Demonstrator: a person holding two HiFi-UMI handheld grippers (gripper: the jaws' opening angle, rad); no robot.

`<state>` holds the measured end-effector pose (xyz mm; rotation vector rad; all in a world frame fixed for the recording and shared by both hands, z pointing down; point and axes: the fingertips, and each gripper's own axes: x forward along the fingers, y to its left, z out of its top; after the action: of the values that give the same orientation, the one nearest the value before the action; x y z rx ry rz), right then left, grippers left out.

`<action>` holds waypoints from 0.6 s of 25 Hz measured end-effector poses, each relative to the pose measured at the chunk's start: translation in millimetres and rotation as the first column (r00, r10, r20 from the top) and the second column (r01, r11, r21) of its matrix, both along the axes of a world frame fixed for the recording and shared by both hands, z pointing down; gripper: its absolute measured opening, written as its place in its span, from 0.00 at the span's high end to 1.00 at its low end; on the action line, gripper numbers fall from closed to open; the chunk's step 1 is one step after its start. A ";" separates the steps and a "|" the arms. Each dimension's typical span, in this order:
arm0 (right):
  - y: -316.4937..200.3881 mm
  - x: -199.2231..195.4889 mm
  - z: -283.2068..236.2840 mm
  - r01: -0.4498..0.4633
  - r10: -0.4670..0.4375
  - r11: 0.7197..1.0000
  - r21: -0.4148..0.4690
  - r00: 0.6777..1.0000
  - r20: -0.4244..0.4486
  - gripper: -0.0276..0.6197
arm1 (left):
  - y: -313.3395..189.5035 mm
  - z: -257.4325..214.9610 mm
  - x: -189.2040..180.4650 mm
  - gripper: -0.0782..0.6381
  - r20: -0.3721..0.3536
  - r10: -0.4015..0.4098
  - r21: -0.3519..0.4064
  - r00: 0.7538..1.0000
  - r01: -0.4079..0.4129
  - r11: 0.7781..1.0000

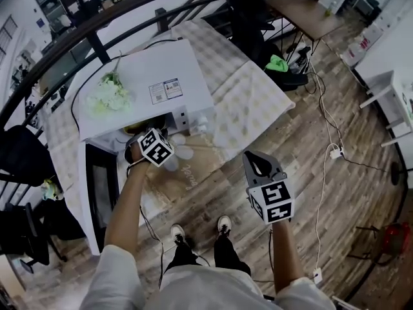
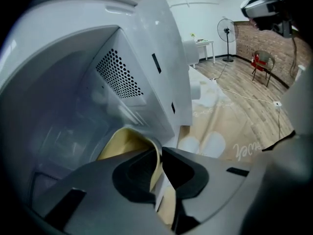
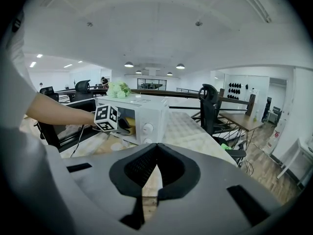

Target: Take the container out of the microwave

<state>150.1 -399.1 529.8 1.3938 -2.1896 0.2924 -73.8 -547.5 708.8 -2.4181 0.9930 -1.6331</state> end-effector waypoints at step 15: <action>51.1 -2.9 -42.7 0.013 -0.014 0.996 0.093 1.000 0.014 0.94 | 87.0 -50.8 3.1 0.82 -0.062 0.006 0.048 0.998 -0.003 0.999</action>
<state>147.2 -348.0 487.1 1.4296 -2.2491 0.1987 -70.7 -460.5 658.0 -2.4515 1.0229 -1.5235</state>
